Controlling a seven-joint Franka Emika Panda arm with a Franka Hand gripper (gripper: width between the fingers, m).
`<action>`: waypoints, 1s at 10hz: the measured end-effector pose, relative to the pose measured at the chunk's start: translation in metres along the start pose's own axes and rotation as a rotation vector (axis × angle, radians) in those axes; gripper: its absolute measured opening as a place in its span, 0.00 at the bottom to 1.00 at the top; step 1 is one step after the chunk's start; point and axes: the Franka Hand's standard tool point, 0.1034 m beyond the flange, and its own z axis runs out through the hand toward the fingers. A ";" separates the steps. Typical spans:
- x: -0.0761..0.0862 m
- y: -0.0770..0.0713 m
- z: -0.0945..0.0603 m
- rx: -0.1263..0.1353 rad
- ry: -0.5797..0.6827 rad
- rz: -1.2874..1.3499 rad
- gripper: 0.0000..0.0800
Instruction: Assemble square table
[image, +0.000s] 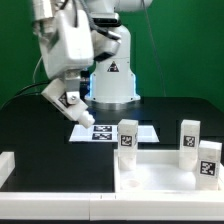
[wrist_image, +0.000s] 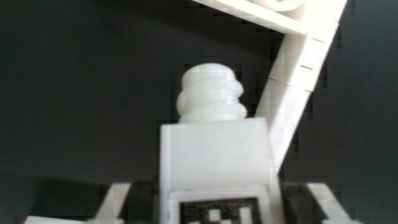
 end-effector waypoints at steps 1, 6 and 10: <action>-0.007 -0.006 0.003 0.006 0.045 0.018 0.35; -0.058 -0.070 0.038 0.049 0.228 0.006 0.35; -0.065 -0.065 0.054 -0.036 0.264 -0.219 0.35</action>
Offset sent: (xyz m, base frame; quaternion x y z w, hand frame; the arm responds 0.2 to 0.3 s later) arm 0.0610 0.0180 0.0019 -0.0696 0.2013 -0.0695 0.9746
